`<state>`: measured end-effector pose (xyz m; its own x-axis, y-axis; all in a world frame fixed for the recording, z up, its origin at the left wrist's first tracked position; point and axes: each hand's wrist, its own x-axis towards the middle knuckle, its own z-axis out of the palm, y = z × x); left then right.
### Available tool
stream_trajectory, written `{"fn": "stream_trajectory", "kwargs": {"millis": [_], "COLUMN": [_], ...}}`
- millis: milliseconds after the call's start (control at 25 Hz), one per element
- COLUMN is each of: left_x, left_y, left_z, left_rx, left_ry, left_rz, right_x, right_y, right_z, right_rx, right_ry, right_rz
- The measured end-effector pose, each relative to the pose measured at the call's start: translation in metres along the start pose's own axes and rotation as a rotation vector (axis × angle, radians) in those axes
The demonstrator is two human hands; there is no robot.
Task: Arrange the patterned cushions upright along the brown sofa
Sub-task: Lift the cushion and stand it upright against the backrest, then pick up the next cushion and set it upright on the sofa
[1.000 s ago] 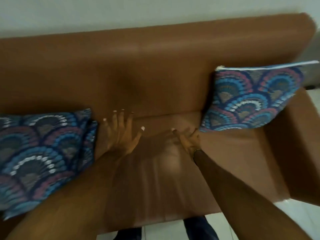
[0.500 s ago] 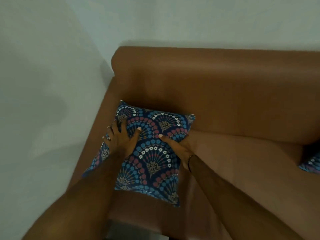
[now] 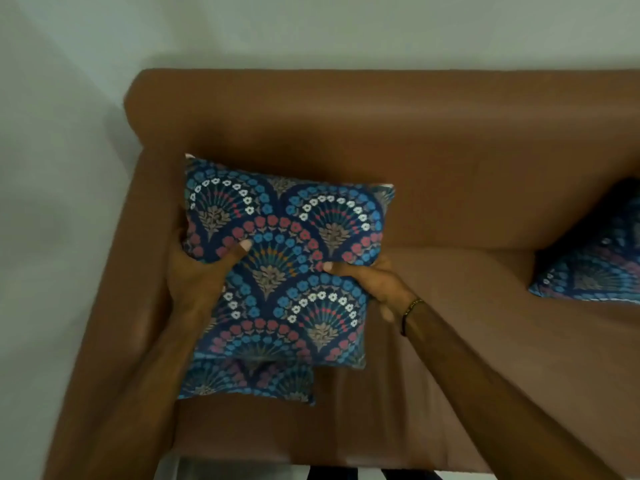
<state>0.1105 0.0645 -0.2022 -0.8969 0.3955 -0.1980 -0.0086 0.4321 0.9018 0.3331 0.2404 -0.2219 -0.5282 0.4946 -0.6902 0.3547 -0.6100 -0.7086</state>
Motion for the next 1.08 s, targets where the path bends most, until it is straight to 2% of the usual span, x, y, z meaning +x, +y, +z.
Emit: {"fn": "stream_trajectory", "kwargs": {"millis": [280,400,520,680,800,880,960,1040,1080], "left_x": [-0.072,-0.100,-0.113,-0.120,-0.115,-0.106,-0.089,-0.067,-0.054], "left_y": [0.043,0.042,0.019,-0.012,-0.037,-0.056,-0.073,-0.090,-0.100], "left_z": [0.183,0.234,0.267,0.272,0.240,0.197,0.146,0.099,0.077], "left_rx": [-0.130,-0.110,-0.015,0.194,0.613,0.893,1.015,0.998,0.976], "left_ry": [-0.373,-0.414,-0.406,-0.452,-0.445,-0.381,-0.279,-0.184,-0.155], "left_rz": [-0.017,-0.018,-0.013,0.082,0.201,0.244,0.211,0.124,0.091], "right_x": [-0.033,-0.036,-0.017,-0.003,-0.016,-0.019,-0.016,-0.008,-0.003], "right_y": [-0.041,-0.035,-0.009,0.028,0.045,0.053,0.059,0.069,0.076], "right_z": [-0.206,-0.263,-0.287,-0.278,-0.251,-0.217,-0.166,-0.105,-0.071], "right_rx": [-0.098,-0.150,-0.146,-0.049,-0.083,-0.117,-0.034,0.086,0.070], "right_ry": [0.315,0.416,0.447,0.459,0.306,0.179,0.026,-0.089,-0.117], "right_rz": [-0.232,-0.303,-0.318,-0.179,0.247,0.427,0.424,0.423,0.446]}}
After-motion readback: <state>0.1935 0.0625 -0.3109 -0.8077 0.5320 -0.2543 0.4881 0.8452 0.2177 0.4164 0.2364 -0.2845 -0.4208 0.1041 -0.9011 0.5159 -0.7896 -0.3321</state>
